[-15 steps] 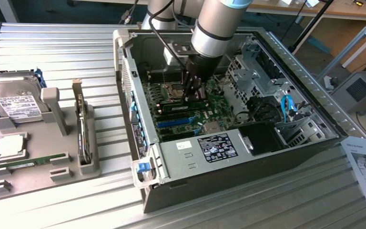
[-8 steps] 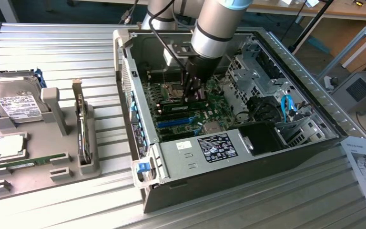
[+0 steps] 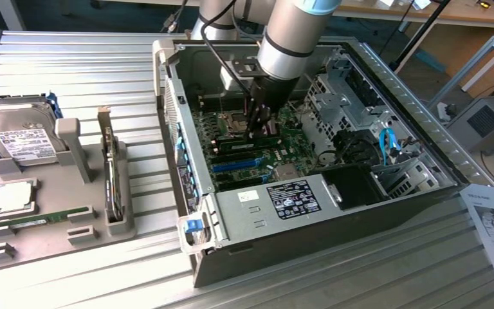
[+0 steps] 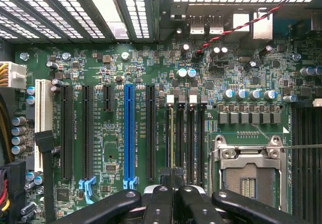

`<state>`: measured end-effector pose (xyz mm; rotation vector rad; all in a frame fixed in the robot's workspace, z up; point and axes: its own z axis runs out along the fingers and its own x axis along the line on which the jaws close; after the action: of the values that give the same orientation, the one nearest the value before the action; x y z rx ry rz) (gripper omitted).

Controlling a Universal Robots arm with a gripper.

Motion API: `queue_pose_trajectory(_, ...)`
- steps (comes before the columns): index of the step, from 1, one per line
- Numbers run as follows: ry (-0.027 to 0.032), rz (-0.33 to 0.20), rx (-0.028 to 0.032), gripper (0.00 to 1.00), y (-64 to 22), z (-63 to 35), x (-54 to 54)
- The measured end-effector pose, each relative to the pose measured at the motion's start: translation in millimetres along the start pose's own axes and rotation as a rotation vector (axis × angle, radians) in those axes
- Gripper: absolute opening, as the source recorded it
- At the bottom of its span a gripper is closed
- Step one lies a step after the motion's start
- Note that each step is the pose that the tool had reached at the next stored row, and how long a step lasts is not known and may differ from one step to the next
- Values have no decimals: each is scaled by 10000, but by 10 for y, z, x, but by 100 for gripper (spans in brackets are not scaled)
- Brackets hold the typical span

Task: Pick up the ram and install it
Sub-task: 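Press down the ram until it locks into place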

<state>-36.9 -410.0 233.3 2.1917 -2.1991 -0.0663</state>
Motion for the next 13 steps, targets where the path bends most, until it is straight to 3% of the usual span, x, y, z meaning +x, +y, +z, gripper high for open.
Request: queue_pose_trajectory(13,-1,-1,1,11,-1,12,0)
